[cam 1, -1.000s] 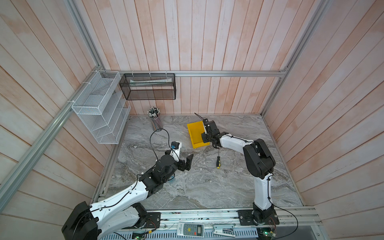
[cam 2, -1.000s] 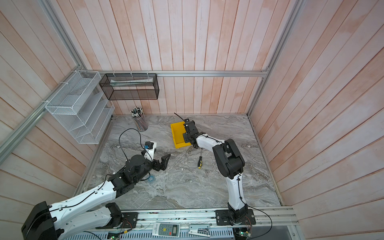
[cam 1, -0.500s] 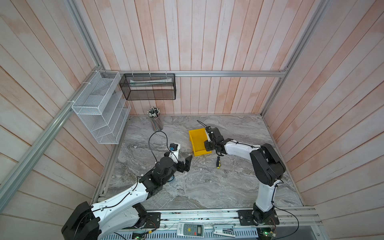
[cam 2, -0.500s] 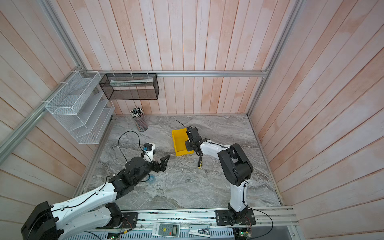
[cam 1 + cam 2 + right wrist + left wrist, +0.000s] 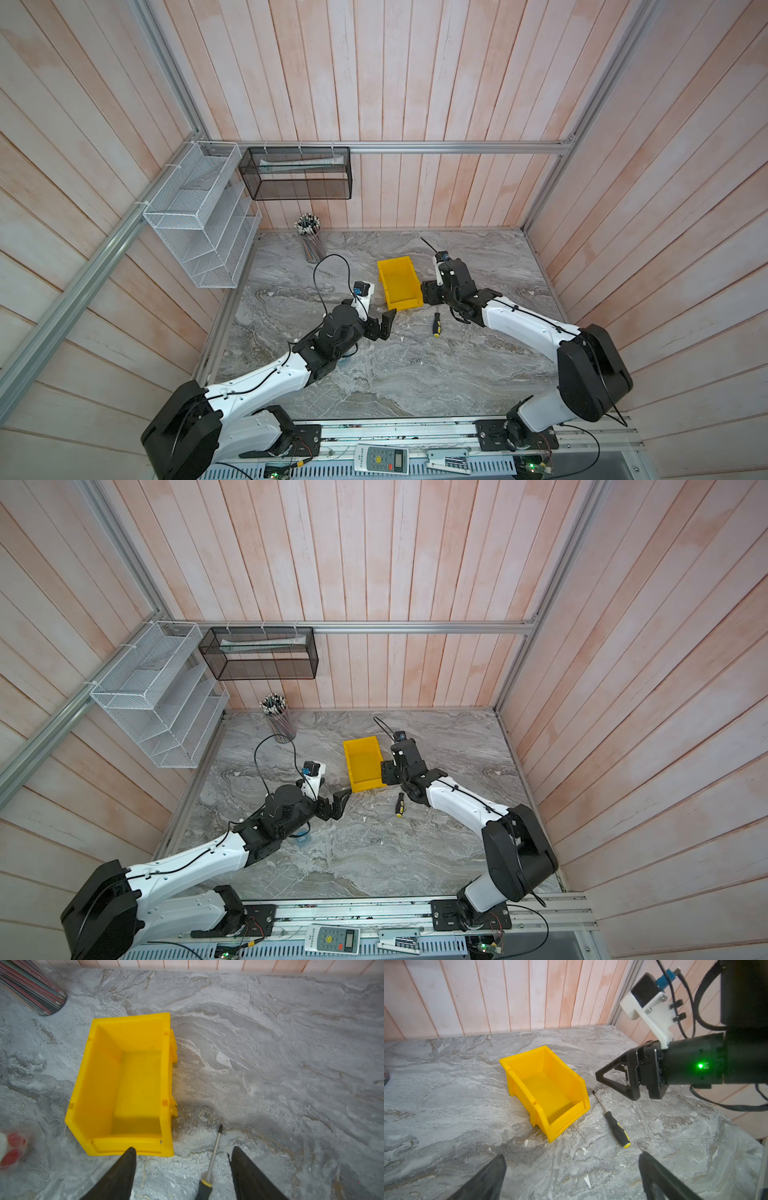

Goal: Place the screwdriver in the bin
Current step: 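Release the bin and lower the right gripper onto the screwdriver handle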

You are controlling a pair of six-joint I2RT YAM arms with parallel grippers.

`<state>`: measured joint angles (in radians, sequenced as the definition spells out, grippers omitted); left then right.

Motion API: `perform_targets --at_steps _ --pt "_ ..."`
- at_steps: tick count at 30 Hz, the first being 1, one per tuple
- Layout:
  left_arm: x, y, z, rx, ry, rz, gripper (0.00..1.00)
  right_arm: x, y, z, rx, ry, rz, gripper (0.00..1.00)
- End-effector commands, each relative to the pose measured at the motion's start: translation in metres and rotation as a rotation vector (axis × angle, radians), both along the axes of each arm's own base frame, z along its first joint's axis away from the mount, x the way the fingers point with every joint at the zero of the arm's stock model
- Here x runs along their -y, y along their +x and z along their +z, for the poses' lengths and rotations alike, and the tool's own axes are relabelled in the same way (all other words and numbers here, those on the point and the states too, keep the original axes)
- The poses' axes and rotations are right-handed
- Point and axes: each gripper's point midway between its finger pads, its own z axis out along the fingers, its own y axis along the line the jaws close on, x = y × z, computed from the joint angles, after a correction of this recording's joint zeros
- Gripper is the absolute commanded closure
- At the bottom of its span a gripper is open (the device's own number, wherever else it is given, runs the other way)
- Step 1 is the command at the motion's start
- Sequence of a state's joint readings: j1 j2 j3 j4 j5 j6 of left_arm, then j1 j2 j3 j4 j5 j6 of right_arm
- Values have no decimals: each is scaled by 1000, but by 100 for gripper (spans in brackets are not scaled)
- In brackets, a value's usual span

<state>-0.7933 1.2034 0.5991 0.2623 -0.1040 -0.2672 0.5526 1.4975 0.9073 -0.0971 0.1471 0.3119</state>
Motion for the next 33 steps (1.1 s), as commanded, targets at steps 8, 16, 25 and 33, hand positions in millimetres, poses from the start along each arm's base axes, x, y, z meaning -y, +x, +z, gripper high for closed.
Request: perform_targets --at_steps 8,16,25,33 --pt "41 -4 -3 6 23 -132 0 18 -53 -70 -204 43 -44 30" --pt "33 -7 -8 3 40 -115 0 20 -59 -91 -235 -35 -49 39" --pt "26 -10 -14 -5 49 -103 0 31 -63 -103 -239 -91 -69 51" --pt "31 -7 -11 -9 51 -109 0 30 -62 -107 -234 -111 -73 69"
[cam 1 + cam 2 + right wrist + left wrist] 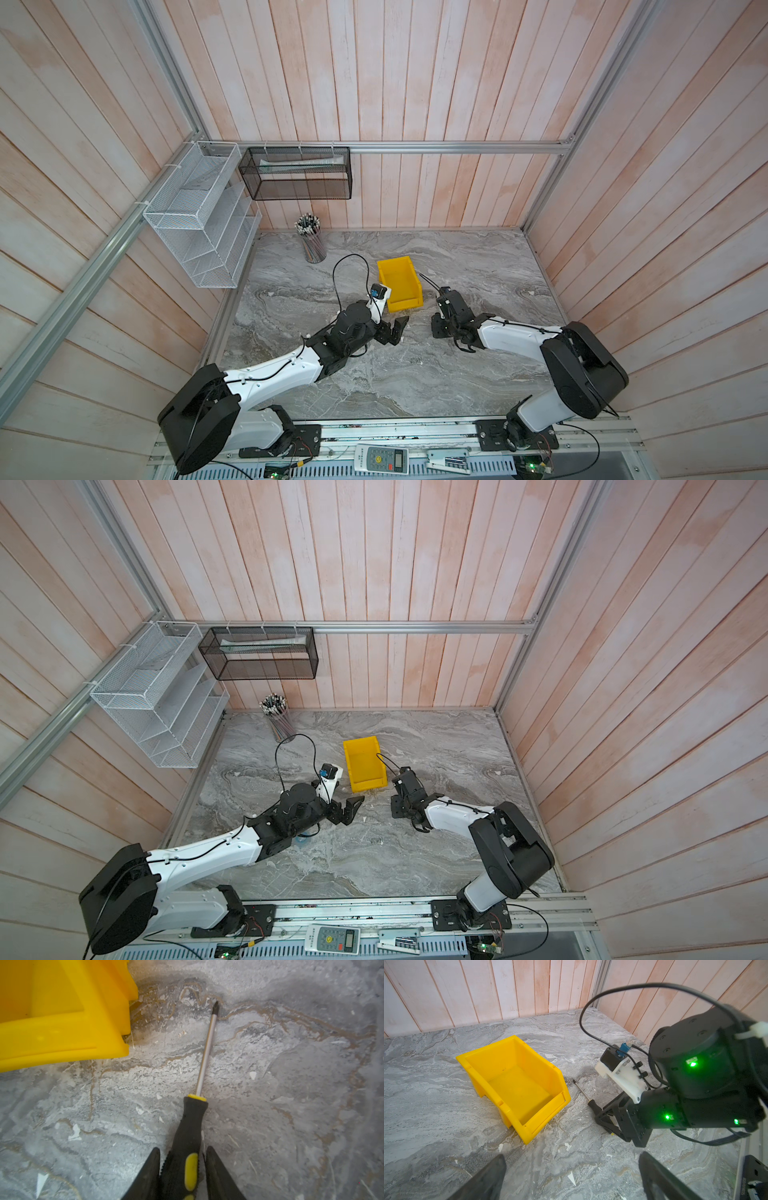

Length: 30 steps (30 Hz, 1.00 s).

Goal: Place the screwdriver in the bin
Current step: 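Release the bin and lower the right gripper onto the screwdriver handle, then close the right gripper on the screwdriver handle and lift it, then carry the screwdriver over the yellow bin and open the right gripper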

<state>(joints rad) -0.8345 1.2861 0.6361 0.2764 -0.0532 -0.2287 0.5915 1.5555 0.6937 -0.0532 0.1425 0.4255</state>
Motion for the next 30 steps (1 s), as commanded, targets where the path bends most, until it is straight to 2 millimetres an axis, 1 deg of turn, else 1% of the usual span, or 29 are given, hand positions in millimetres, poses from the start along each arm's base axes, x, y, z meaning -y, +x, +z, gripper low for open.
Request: perform_targets --at_steps 1,4,5,6,8,10,11,13,15,17,20,24,27,30 --pt "3 1 0 1 15 -7 0 11 -4 -12 -17 -64 -20 69" --pt "2 0 1 1 16 -6 0 13 -6 -17 -27 -77 -15 70" --pt "1 0 1 3 16 -3 0 13 -7 -18 -28 -77 -13 72" --pt "0 0 2 6 16 0 0 12 -7 -16 -24 -72 -9 75" --pt "-2 0 3 12 19 5 0 10 -7 -9 -8 -53 -3 75" --pt "-3 0 4 19 27 8 0 9 -4 5 22 -36 -6 77" --pt "-4 1 5 24 28 12 0 7 -1 16 42 -24 -7 77" --pt "-6 2 8 35 30 18 0 1 4 39 81 11 0 77" --pt "-9 4 14 46 24 29 0 -5 10 66 125 48 10 77" --pt "-13 8 21 49 21 43 0 -12 16 88 159 84 22 77" --pt "-22 12 32 60 7 67 0 -33 22 114 181 195 55 77" --pt "-32 13 44 91 -19 89 0 -78 29 138 174 394 125 77" --pt "-43 14 44 95 -20 119 0 -103 38 145 170 470 137 77" --pt "-53 16 38 70 -18 146 0 -121 48 141 151 522 118 77"
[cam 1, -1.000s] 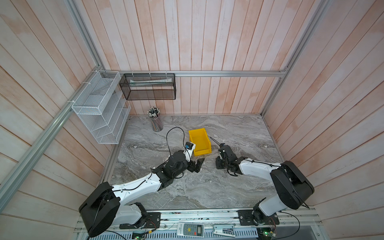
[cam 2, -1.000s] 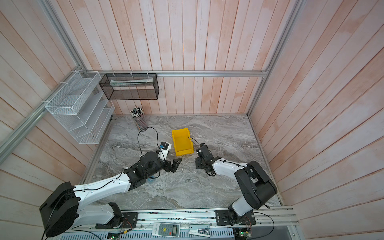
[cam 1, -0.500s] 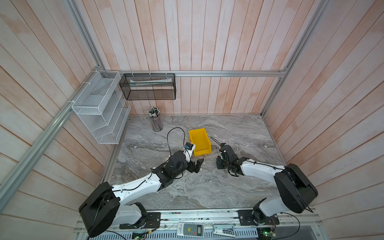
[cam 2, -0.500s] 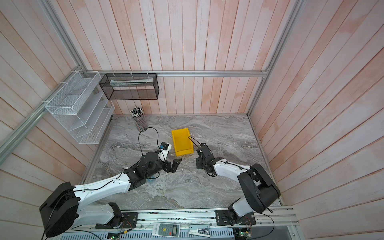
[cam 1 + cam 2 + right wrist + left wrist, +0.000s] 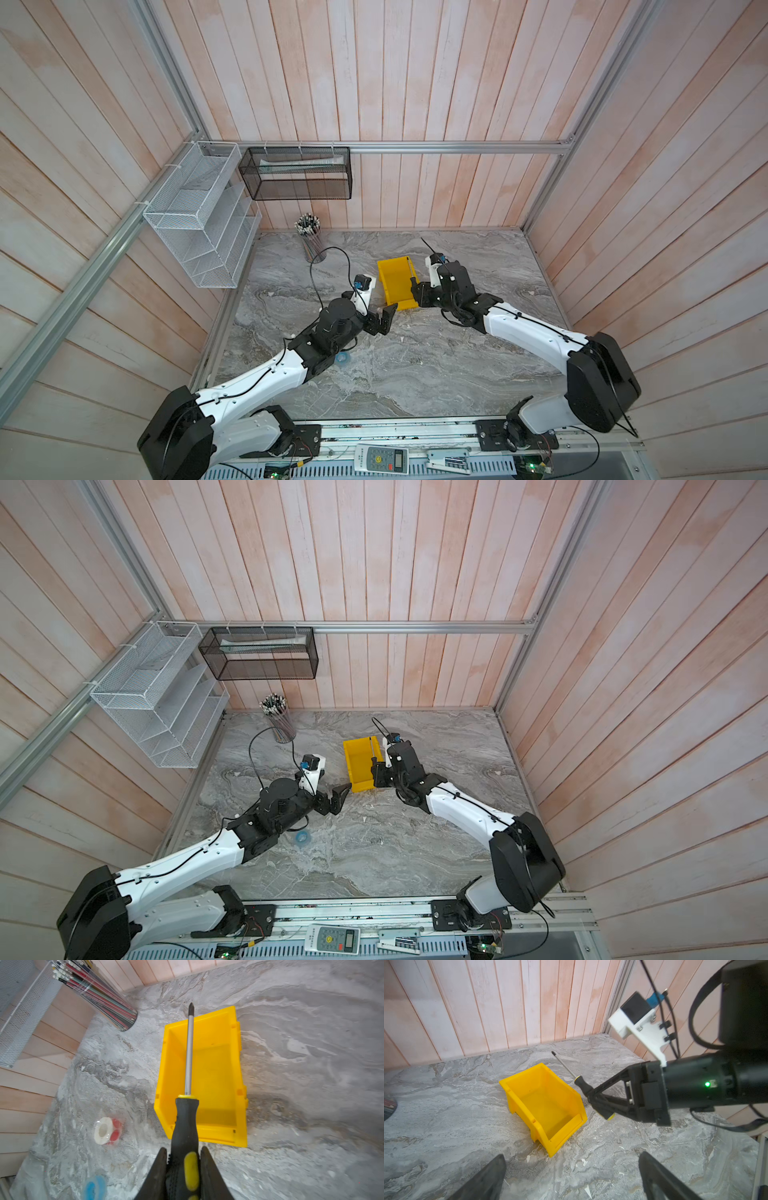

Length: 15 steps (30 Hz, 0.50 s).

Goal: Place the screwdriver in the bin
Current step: 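Carry the screwdriver over the yellow bin and open the right gripper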

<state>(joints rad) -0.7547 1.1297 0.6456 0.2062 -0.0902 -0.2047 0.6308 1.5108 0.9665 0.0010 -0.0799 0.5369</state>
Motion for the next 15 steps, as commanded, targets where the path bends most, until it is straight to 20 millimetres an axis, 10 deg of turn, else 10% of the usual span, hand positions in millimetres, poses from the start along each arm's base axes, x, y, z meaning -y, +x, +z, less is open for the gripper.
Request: perform_targets --at_steps 1,15 --pt "-15 1 -11 -27 18 43 0 -29 7 6 -33 123 11 77" --pt "-24 -4 -18 -31 -3 55 0 -33 34 -41 -165 201 -217 75"
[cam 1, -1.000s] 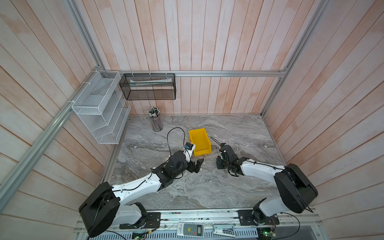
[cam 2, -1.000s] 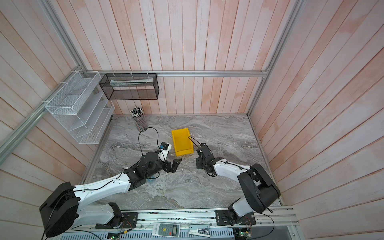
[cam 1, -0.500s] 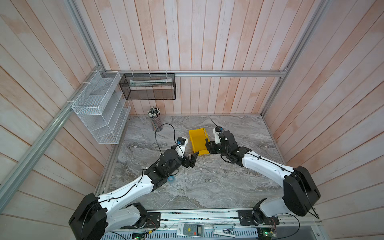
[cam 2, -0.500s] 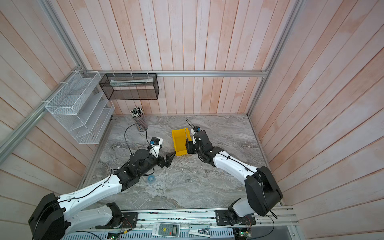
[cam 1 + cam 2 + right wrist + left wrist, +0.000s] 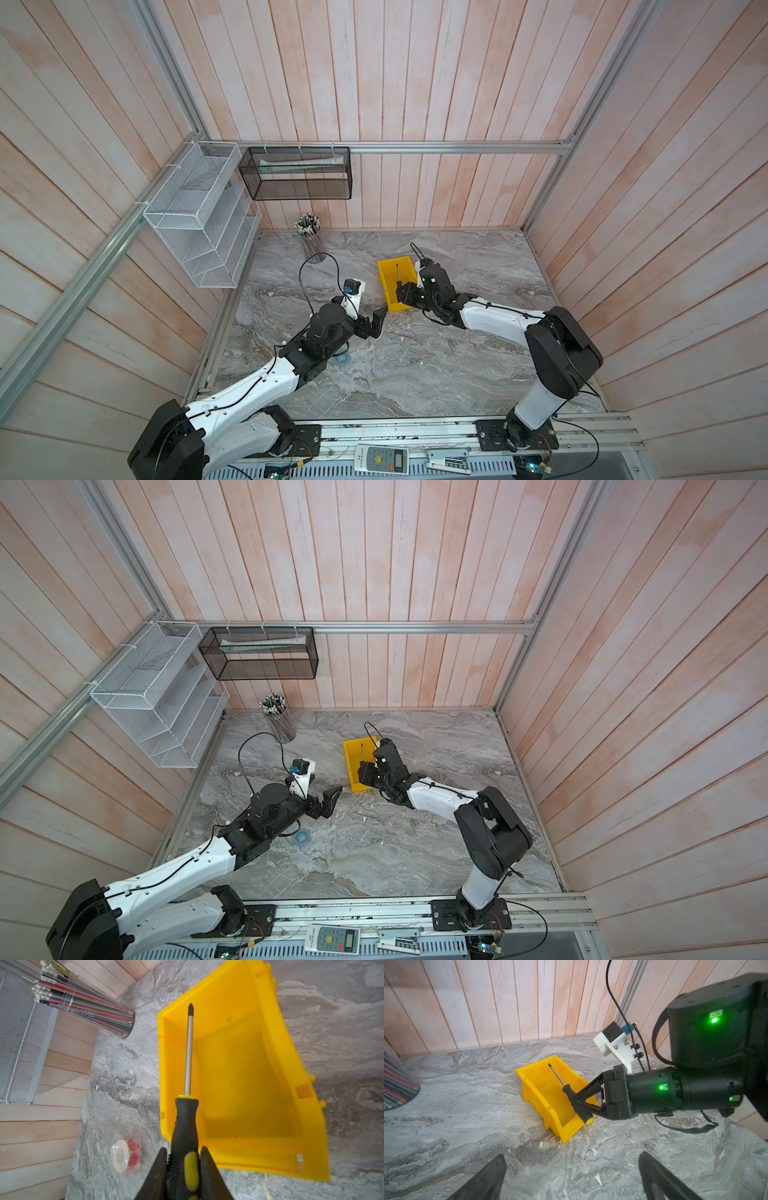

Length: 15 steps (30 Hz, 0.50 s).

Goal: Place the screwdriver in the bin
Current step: 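Carry the screwdriver over the yellow bin and open the right gripper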

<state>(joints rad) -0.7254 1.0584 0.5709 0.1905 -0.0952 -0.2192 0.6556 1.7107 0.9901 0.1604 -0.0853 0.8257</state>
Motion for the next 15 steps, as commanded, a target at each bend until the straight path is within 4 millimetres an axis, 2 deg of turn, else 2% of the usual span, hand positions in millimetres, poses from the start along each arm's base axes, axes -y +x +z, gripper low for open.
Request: perform_targets --at_steps 1,15 --pt "-3 2 -4 -8 -4 17 0 -4 18 4 -1 29 -95 75" --pt "-5 0 -3 -12 -2 20 0 -2 49 -17 -57 50 -283 70"
